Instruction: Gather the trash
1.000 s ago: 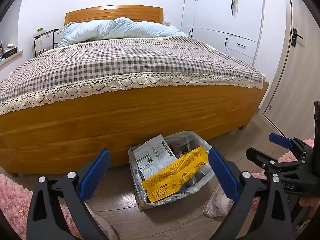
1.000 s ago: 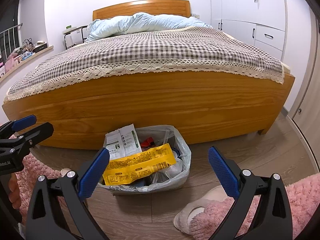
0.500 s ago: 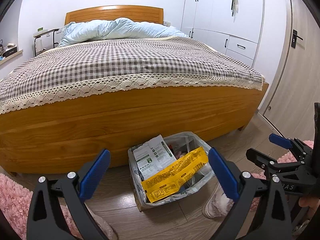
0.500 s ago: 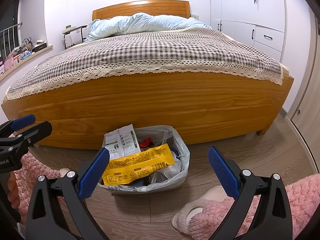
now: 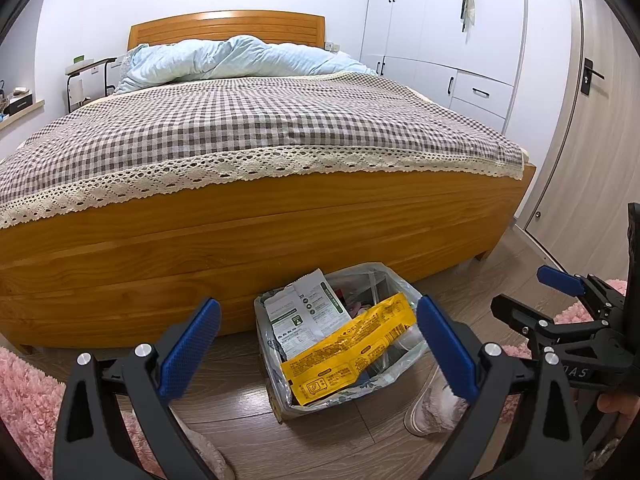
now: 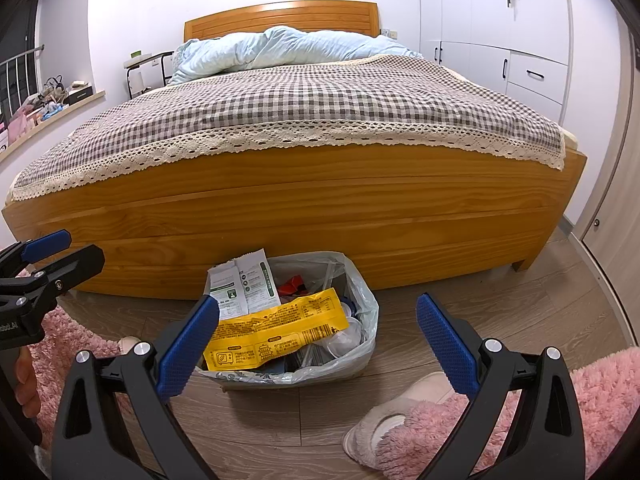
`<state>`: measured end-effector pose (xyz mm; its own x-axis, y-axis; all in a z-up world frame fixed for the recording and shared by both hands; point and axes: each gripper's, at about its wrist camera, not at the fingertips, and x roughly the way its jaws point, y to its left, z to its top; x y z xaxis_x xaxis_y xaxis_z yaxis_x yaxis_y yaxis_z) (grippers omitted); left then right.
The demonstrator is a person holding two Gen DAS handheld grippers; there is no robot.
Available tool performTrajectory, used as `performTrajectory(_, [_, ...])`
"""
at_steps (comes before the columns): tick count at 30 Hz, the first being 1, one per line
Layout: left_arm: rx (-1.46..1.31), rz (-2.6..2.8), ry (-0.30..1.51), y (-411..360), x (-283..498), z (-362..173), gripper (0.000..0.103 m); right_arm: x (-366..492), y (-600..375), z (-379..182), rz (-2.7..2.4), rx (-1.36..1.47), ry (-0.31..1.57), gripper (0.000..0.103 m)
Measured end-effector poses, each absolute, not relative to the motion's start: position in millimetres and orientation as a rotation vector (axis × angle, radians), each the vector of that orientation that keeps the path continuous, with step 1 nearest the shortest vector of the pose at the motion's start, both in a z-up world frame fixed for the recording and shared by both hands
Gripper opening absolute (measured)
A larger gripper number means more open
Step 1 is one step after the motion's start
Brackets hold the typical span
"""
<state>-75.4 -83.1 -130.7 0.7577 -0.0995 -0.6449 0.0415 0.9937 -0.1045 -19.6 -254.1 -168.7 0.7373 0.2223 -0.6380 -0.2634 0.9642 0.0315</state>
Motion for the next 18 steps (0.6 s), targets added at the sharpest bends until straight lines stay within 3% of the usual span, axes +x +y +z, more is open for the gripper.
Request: performTrajectory(18, [-0.093, -0.074, 0.708, -81.6, -75.1, -131.3, 0.095, -20.0, -253.4, -168.6, 0.266, -0.062, 0.691, 0.095])
